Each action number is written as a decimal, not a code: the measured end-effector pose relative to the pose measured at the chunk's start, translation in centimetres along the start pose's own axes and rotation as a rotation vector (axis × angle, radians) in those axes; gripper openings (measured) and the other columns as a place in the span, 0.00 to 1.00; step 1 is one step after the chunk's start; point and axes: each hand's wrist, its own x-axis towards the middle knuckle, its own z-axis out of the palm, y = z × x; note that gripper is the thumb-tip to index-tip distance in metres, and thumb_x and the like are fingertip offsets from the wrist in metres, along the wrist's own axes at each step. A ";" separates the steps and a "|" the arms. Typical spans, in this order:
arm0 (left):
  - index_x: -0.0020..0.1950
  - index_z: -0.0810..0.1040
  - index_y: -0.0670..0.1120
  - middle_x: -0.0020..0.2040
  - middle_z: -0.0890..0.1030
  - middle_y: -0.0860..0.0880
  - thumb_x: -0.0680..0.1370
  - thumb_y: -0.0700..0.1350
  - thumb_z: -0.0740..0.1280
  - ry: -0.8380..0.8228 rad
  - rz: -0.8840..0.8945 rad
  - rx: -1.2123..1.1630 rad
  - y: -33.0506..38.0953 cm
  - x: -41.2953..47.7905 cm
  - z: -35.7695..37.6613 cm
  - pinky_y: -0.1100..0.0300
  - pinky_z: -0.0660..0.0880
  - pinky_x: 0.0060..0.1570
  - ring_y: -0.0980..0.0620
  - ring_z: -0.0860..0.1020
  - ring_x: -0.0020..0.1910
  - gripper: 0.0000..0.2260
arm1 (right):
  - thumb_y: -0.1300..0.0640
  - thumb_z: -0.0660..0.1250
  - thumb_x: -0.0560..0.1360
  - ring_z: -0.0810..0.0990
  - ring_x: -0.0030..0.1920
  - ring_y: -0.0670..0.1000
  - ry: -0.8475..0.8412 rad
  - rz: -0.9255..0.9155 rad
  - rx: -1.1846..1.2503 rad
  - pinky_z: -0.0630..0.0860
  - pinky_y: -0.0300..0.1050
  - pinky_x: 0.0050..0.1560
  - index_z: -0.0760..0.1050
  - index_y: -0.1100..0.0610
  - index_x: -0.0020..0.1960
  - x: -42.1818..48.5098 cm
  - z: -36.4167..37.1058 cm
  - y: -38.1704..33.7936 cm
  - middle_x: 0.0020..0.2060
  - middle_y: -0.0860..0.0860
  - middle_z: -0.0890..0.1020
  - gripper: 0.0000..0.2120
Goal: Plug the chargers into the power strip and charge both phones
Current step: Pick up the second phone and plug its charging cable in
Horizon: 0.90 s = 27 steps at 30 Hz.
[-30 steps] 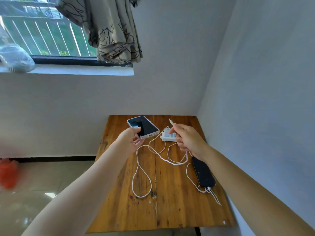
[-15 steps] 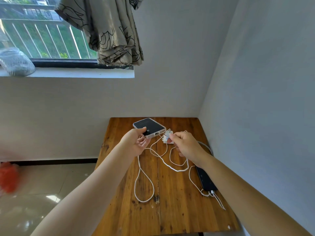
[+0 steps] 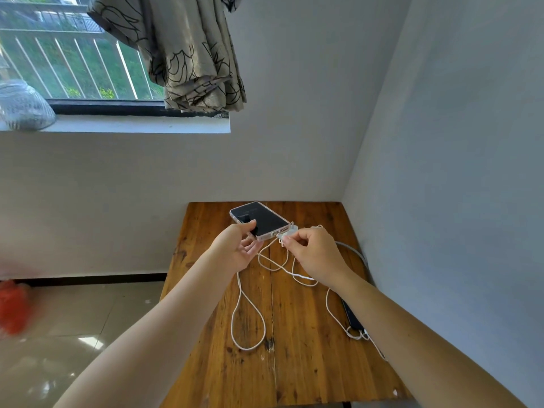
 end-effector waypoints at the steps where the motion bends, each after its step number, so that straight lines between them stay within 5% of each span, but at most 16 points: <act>1: 0.68 0.68 0.42 0.60 0.79 0.37 0.75 0.35 0.68 0.001 0.001 0.004 -0.1 0.0 0.1 0.62 0.79 0.24 0.42 0.82 0.51 0.23 | 0.51 0.64 0.78 0.77 0.33 0.44 0.019 -0.005 -0.029 0.69 0.30 0.34 0.82 0.58 0.50 -0.1 0.1 0.0 0.35 0.48 0.81 0.12; 16: 0.59 0.73 0.42 0.56 0.81 0.38 0.75 0.36 0.69 0.045 0.058 0.071 -1.3 1.2 -0.4 0.63 0.79 0.25 0.45 0.83 0.42 0.14 | 0.54 0.64 0.78 0.75 0.28 0.44 0.077 0.008 -0.186 0.66 0.30 0.30 0.79 0.58 0.40 0.0 1.1 -0.3 0.30 0.47 0.76 0.12; 21: 0.63 0.74 0.39 0.42 0.80 0.42 0.75 0.36 0.70 0.018 0.071 0.084 -1.1 1.3 -0.8 0.64 0.80 0.27 0.49 0.84 0.37 0.17 | 0.55 0.64 0.78 0.75 0.29 0.44 0.076 -0.012 -0.126 0.67 0.30 0.31 0.80 0.58 0.41 -0.1 1.2 -0.7 0.31 0.48 0.76 0.10; 27: 0.65 0.72 0.41 0.57 0.81 0.38 0.76 0.40 0.70 -0.009 0.057 0.140 -1.9 2.1 -2.5 0.63 0.78 0.26 0.44 0.84 0.47 0.18 | 0.54 0.65 0.77 0.77 0.32 0.45 -0.198 0.216 0.182 0.71 0.35 0.35 0.79 0.58 0.38 -0.3 1.1 0.7 0.30 0.50 0.78 0.12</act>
